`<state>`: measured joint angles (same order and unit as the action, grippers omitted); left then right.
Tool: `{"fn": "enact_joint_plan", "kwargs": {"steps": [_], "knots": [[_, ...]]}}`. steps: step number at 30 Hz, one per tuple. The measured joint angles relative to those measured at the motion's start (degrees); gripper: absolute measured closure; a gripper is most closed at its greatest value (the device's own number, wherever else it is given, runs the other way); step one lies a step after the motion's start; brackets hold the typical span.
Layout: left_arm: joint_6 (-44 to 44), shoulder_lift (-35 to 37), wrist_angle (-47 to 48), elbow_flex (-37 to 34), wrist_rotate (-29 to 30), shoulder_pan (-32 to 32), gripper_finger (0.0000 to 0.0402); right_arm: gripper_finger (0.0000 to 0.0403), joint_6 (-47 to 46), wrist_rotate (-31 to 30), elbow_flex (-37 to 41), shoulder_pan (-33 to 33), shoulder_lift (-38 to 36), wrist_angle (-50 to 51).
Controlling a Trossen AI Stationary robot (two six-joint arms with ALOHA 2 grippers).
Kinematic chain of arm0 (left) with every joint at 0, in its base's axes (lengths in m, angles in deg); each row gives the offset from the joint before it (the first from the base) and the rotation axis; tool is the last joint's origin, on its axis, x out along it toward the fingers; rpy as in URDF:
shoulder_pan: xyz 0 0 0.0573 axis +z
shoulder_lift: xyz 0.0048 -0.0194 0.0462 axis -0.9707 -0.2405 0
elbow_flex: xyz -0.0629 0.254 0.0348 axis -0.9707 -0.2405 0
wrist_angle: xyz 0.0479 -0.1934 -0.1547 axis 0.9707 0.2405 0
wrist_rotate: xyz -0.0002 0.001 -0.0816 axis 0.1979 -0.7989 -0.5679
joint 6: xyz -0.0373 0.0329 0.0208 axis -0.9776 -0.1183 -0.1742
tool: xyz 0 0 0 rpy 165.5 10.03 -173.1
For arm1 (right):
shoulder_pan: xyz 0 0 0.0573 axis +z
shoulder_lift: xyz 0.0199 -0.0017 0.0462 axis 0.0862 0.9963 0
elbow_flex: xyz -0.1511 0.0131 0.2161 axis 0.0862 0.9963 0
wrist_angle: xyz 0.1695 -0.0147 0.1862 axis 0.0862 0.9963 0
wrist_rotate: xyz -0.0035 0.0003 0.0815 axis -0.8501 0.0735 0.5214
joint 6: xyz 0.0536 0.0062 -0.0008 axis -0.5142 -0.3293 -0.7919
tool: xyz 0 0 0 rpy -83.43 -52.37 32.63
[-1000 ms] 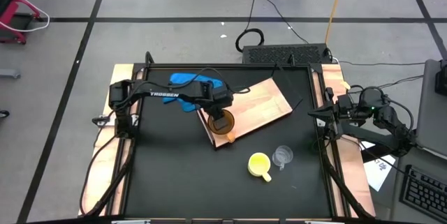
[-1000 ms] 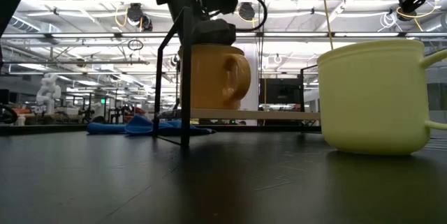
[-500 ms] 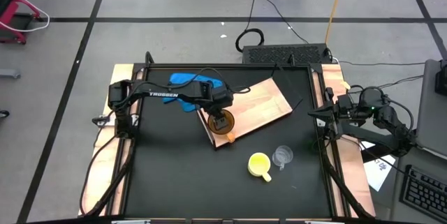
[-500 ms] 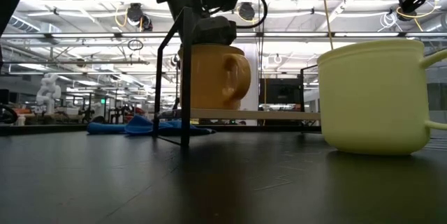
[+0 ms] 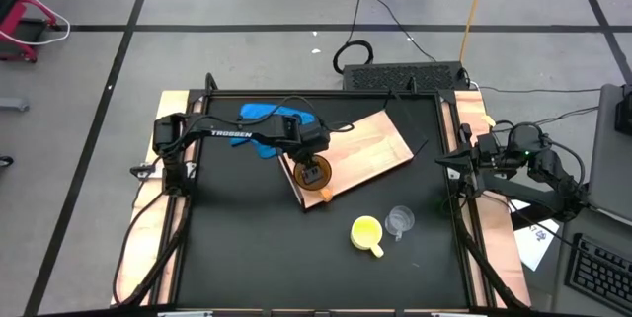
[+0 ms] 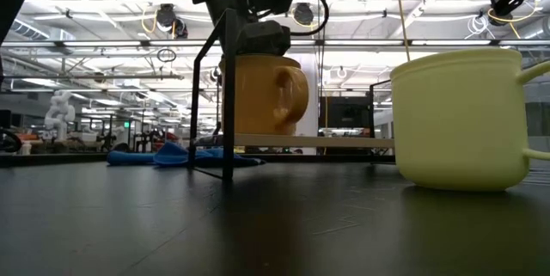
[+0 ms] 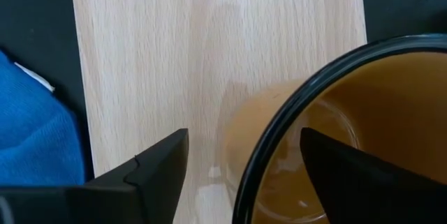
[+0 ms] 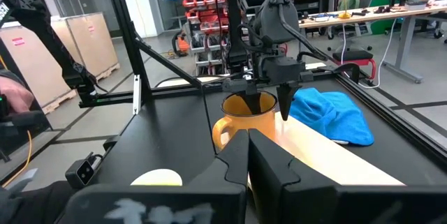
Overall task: Stack small to large cups/mugs on shelf
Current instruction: Put the yellow mug on the shelf
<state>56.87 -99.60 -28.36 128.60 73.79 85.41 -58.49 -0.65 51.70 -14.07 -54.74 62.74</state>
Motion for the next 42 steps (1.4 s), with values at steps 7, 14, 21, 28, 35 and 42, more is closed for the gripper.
{"fn": "enact_joint_plan", "kwargs": {"steps": [7,14,21,28,35,42], "knots": [[-0.22,1.26,0.31,0.04,-0.16,0.02,0.0123,0.0403,0.00,0.00,0.00,-0.01,0.00,0.00],[-0.70,5.04,0.51,0.07,-0.48,-0.05,0.0099,0.0403,0.00,0.00,-0.01,-0.01,-0.02,0.00],[-1.41,8.83,0.53,0.07,-0.02,-0.05,0.0085,0.0403,0.00,-0.04,-0.02,0.01,-0.02,-0.02],[-1.60,9.83,0.99,0.09,0.00,-0.05,0.0084,0.0403,0.00,-0.04,-0.02,-0.01,-0.02,-0.02],[-1.41,9.84,1.49,0.09,0.03,-0.05,0.0084,0.0403,0.00,-0.04,-0.02,-0.01,-0.02,-0.02],[-0.37,9.79,2.08,0.70,0.59,-0.09,0.0084,0.0403,0.00,-0.05,-0.02,-0.01,-0.02,-0.02]]}}
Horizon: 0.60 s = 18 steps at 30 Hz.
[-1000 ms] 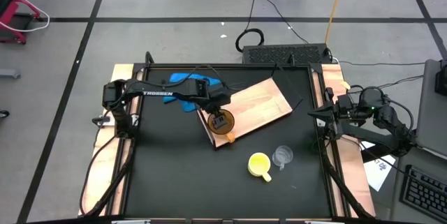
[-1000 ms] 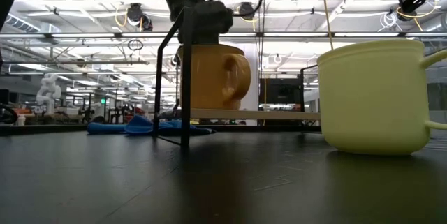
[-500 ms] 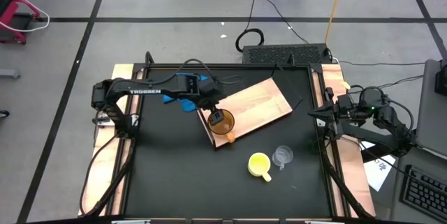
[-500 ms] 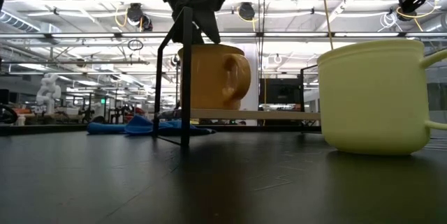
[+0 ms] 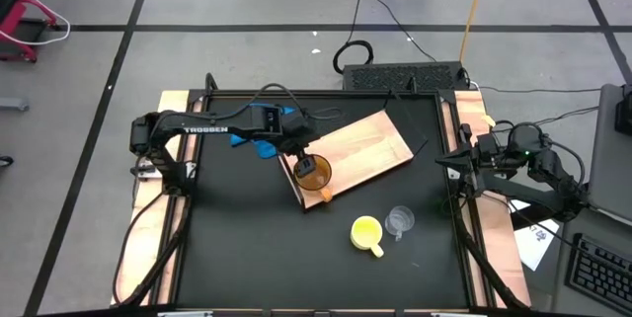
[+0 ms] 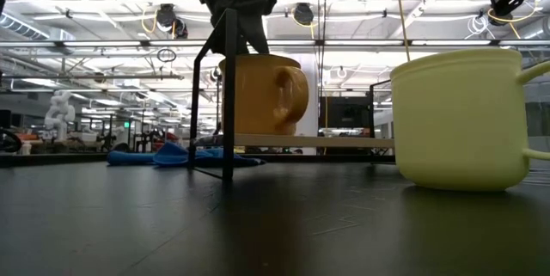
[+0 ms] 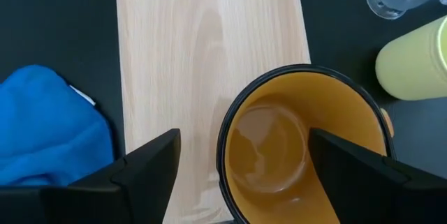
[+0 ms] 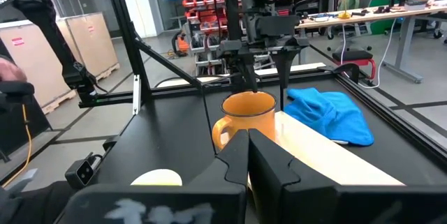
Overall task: Stack small to large cups/mugs on shelf
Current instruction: Put the yellow mug on the shelf
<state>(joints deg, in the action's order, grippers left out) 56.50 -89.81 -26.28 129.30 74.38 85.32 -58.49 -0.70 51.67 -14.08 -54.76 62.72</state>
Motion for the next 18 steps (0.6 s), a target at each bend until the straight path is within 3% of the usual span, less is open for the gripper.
{"fn": "enact_joint_plan", "kwargs": {"steps": [10,13,18], "knots": [[3.90,7.07,7.41,10.86,3.58,-0.54,0.0099,0.0403,-0.42,-0.03,0.00,0.02,0.02,0.02],[5.71,10.68,10.27,12.63,5.92,-1.21,0.0175,0.0403,-0.42,-0.03,0.00,0.00,0.01,0.02],[5.43,15.76,13.24,12.57,7.48,-2.39,0.0373,0.0403,-0.42,-0.01,0.00,0.00,0.00,0.00]]}}
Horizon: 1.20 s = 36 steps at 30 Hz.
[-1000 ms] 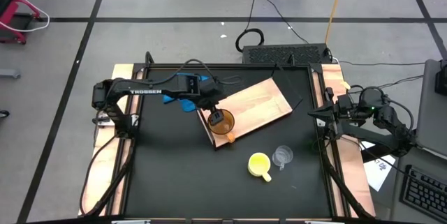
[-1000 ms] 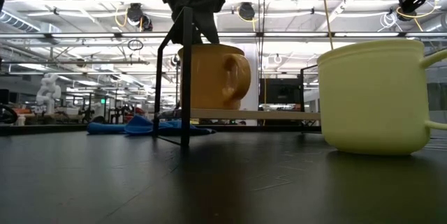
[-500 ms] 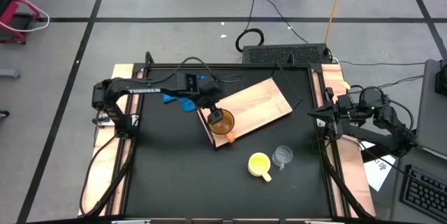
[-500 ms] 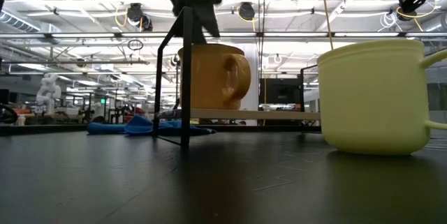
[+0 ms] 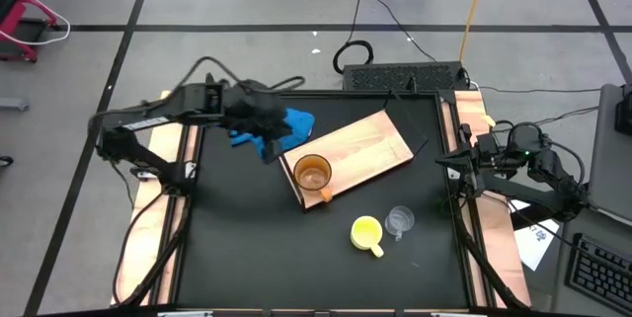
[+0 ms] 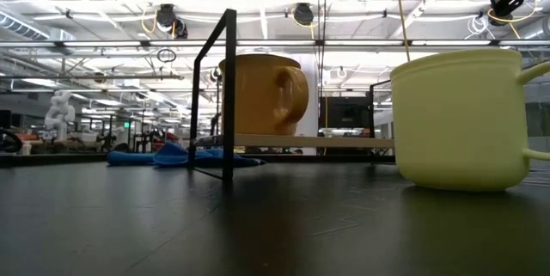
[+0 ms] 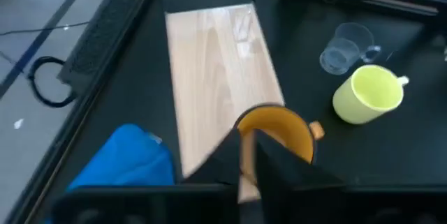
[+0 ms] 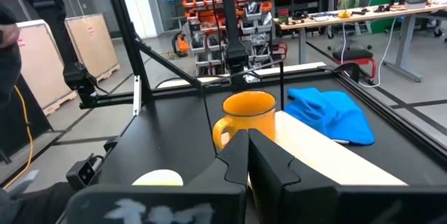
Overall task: Stack small to large cups/mugs on shelf
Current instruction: Put the yellow mug on the shelf
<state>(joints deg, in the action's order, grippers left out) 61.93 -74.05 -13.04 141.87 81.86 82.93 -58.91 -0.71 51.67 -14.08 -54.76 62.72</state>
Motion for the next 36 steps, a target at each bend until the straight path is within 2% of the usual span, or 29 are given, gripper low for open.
{"fn": "enact_joint_plan", "kwargs": {"steps": [5,11,14,17,25,30,36], "knots": [[-0.38,3.71,2.11,0.03,8.16,-3.00,0.0397,0.0403,0.00,0.00,0.00,0.01,0.00,0.00],[-1.61,6.62,2.14,-0.03,13.38,-5.54,0.0400,0.0403,0.15,0.00,0.00,0.00,0.02,0.02],[-3.08,9.03,2.05,-2.63,17.68,-7.33,0.0400,0.0403,0.15,-0.02,0.00,0.01,0.00,0.01],[-4.27,13.46,-5.49,-10.00,20.94,-9.91,0.0400,0.0403,0.15,0.00,0.00,0.01,0.00,0.05],[-0.88,28.31,-35.60,-37.20,20.24,-18.19,0.0401,0.0403,0.17,0.00,0.00,0.01,0.02,0.44],[-1.34,32.24,-48.79,-51.04,19.09,-23.55,0.0401,0.0403,0.04,0.00,0.00,0.00,0.02,0.44],[-1.35,34.61,-60.68,-63.66,28.08,-29.87,0.0401,0.0403,0.02,0.00,0.00,0.00,0.02,0.44]]}}
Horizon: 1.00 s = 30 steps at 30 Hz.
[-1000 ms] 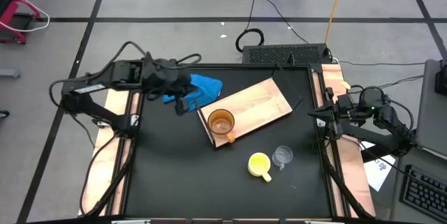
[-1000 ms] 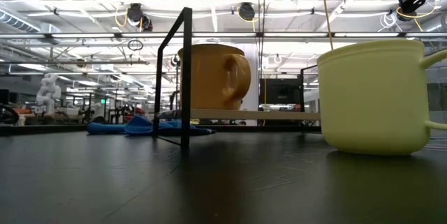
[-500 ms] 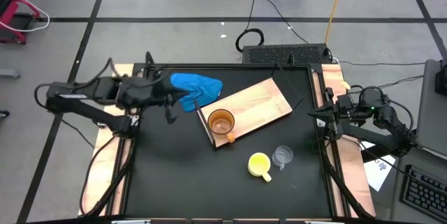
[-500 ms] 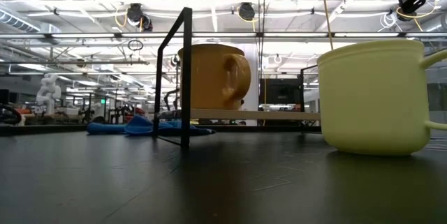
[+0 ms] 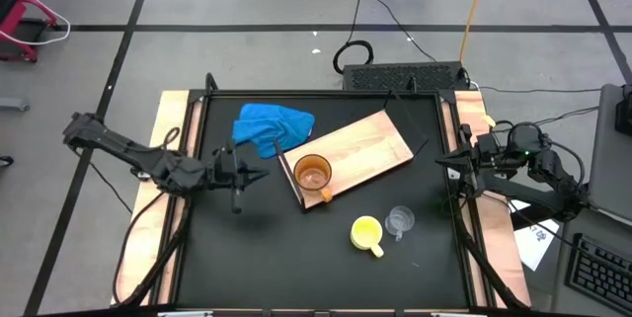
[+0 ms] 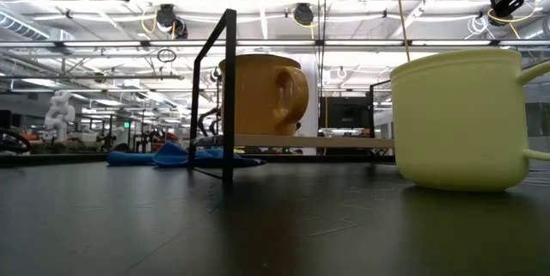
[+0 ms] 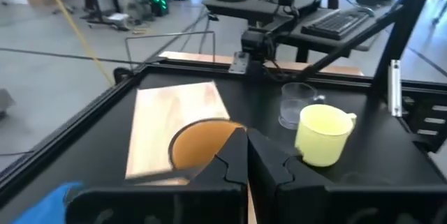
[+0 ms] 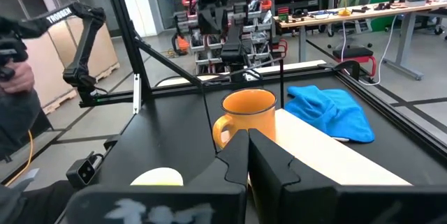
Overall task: Stack small to large cups/mugs on shelf
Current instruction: Put the yellow mug on the shelf
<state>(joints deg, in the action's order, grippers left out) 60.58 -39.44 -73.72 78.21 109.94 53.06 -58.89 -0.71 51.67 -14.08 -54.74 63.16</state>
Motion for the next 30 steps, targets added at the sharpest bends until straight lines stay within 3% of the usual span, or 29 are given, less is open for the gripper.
{"fn": "enact_joint_plan", "kwargs": {"steps": [7,17,23,30], "knots": [[-0.38,9.58,-3.76,-9.60,6.47,-4.30,0.0401,0.0403,0.03,0.02,0.00,0.02,0.00,0.00],[5.77,23.63,-4.49,-18.71,3.69,-4.46,0.0401,0.0403,0.49,0.00,0.00,0.02,0.00,-0.51],[11.54,26.50,-4.11,-20.53,-7.45,-2.44,0.0401,0.0403,0.97,0.02,0.00,0.00,0.00,-0.96],[15.81,26.48,-3.85,-22.08,-14.59,2.46,0.0401,0.0403,1.27,0.02,0.00,0.02,0.00,-0.96]]}}
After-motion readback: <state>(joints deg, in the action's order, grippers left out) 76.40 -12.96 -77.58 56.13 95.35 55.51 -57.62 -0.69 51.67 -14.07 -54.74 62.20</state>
